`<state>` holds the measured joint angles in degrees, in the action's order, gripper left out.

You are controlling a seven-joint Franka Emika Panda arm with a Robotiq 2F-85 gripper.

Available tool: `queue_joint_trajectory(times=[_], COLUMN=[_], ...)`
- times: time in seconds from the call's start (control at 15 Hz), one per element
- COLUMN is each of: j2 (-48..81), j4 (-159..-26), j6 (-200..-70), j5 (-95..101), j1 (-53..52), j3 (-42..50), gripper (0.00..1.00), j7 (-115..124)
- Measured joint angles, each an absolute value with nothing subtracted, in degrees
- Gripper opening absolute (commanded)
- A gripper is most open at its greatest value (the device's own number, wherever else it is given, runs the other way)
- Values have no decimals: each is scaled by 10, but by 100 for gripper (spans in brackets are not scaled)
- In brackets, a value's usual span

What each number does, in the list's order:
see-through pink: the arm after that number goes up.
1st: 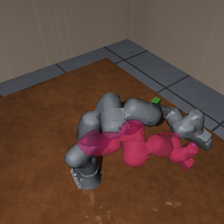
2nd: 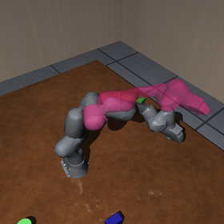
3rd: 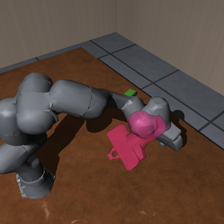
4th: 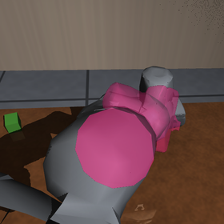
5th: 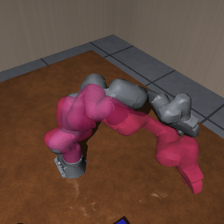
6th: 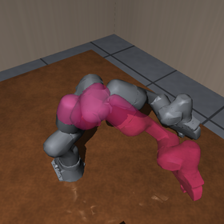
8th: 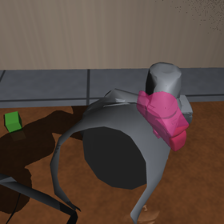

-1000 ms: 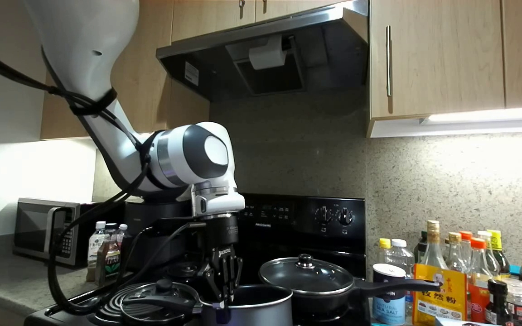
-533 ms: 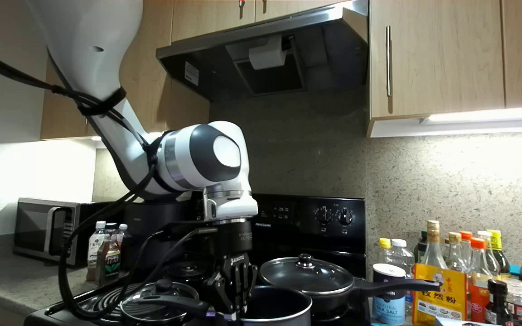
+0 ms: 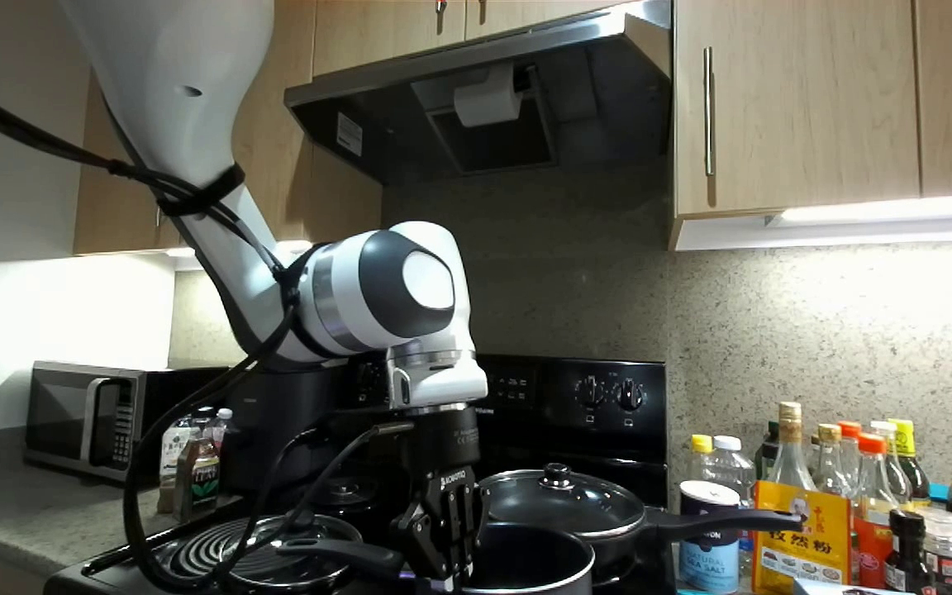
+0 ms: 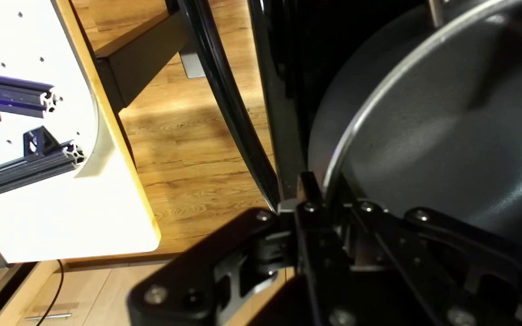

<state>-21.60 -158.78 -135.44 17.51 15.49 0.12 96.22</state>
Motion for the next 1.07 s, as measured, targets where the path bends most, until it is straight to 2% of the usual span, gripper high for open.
queue_joint_trajectory(times=[1.07], j2=[-122], j4=[-1493], j6=[-1322], j5=[164], j1=[161], j3=[41], gripper=[2], j7=[956])
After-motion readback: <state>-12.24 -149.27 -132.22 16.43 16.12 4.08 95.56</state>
